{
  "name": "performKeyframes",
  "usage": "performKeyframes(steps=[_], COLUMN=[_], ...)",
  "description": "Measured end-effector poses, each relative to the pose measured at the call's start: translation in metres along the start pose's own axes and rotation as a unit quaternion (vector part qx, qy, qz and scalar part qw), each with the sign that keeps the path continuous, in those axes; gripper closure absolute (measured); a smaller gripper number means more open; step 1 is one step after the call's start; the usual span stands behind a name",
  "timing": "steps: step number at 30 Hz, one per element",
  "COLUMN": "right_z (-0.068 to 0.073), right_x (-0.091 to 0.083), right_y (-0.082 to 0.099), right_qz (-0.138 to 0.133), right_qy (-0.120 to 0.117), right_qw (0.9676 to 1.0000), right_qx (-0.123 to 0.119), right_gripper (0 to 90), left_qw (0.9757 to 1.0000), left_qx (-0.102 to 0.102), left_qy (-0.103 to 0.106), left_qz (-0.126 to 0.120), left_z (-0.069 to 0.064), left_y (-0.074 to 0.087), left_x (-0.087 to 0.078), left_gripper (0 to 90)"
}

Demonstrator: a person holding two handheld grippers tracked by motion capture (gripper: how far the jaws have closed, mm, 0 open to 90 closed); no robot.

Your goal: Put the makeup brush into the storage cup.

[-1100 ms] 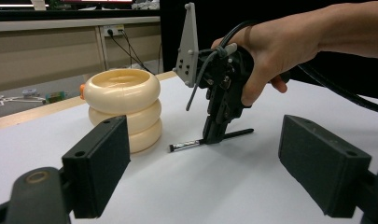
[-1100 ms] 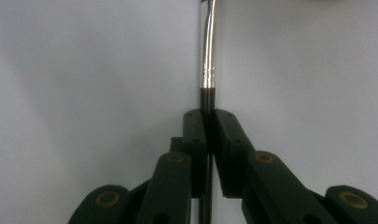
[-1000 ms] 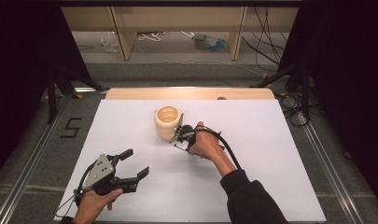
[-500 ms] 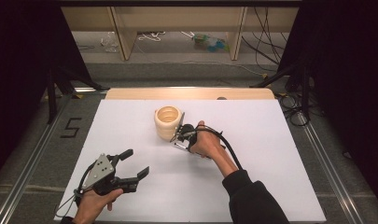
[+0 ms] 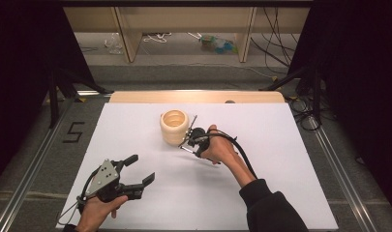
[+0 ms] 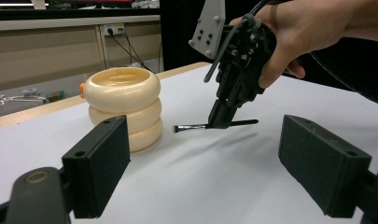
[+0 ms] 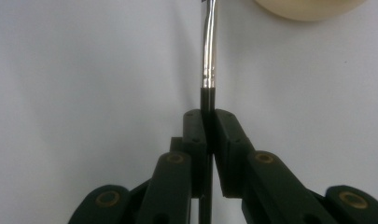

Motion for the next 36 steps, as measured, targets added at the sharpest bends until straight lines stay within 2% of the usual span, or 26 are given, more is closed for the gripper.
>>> performKeyframes(steps=[6,10,11,12,13,15,18,19,23,25,26,28,29,30,31,33,34,35,36], right_z=[0.001,0.001,0.001,0.001,0.001,0.001,0.001,0.001,0.001,0.001,0.0,0.001,0.001,0.001,0.001,0.001,0.002,0.002,0.002], right_x=[-0.006,-0.01,-0.01,-0.012,-0.012,-0.016,-0.018,-0.02,-0.024,-0.025,-0.026,-0.027,-0.028,-0.028,-0.029,-0.03,-0.031,-0.031,-0.032], right_y=[0.002,0.002,0.002,0.002,0.002,0.001,0.001,0.001,0.0,0.0,-0.001,-0.001,-0.001,-0.001,-0.001,0.0,0.0,0.0,0.0], right_qz=[-0.022,-0.053,-0.053,-0.067,-0.067,-0.093,-0.106,-0.123,-0.141,-0.158,-0.172,-0.177,-0.189,-0.189,-0.2,-0.203,-0.215,-0.215,-0.224], right_qy=[-0.001,0.0,0.0,-0.001,-0.001,-0.004,-0.003,-0.005,-0.003,-0.002,0.001,-0.002,-0.007,-0.007,-0.005,-0.008,-0.01,-0.01,-0.007], right_qw=[0.9998,0.9986,0.9986,0.9977,0.9977,0.9956,0.9943,0.9923,0.9899,0.9873,0.9849,0.984,0.9816,0.9816,0.9793,0.9786,0.9761,0.9761,0.974], right_qx=[-0.003,0.002,0.002,0.004,0.004,0.01,0.012,0.013,0.014,0.015,0.018,0.023,0.027,0.027,0.031,0.029,0.031,0.031,0.033], right_gripper=[84.1,84.1,84.1,84.0,84.0,84.1,84.0,84.1,84.0,84.1,84.1,84.0,84.1,84.1,84.1,84.1,84.1,84.1,84.1], left_qw=[1.0,1.0,1.0,1.0,1.0,1.0,1.0,1.0,1.0,1.0,1.0,1.0,1.0,1.0,1.0,1.0,1.0,1.0,1.0], left_qx=[-0.001,0.0,0.0,-0.002,-0.002,0.0,-0.003,0.001,-0.001,-0.002,-0.002,-0.004,0.0,0.0,-0.002,-0.004,-0.003,-0.003,-0.004], left_qy=[-0.001,-0.001,0.0,-0.001,-0.001,0.0,0.0,0.0,-0.002,-0.001,-0.001,-0.002,-0.001,-0.001,-0.002,-0.001,-0.001,-0.001,-0.001], left_qz=[0.0,0.0,0.0,0.0,0.0,0.0,0.0,0.0,0.001,-0.001,-0.002,-0.001,0.0,0.0,0.0,0.0,0.0,0.0,0.0], left_z=[0.0,0.0,0.0,0.0,0.0,0.0,0.0,0.0,0.0,0.0,0.0,0.0,0.001,0.001,0.001,0.0,0.0,0.0,0.0], left_y=[0.0,0.0,0.0,0.0,0.0,0.0,0.0,0.0,0.0,0.0,0.0,0.0,0.0,0.0,0.0,0.0,0.0,0.0,0.0], left_x=[0.0,0.0,0.0,0.0,0.0,0.0,0.0,0.0,0.0,0.0,0.0,0.0,0.0,0.0,0.0,0.0,0.0,0.0,0.0], left_gripper=[16.4,16.4,16.4,16.4,16.4,16.4,16.4,16.4,16.4,16.4,16.4,16.4,16.4,16.4,16.4,16.4,16.4,16.4,16.4])
Point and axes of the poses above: each handheld gripper's, and its own axes: x roughly forward along the jaws, y roughly out of its underside, z roughly to its left, the point moved 7 cm from there along x, roughly forward along the jaws, and after that the axes turned 9 degrees about z, right-handed, at the moved point
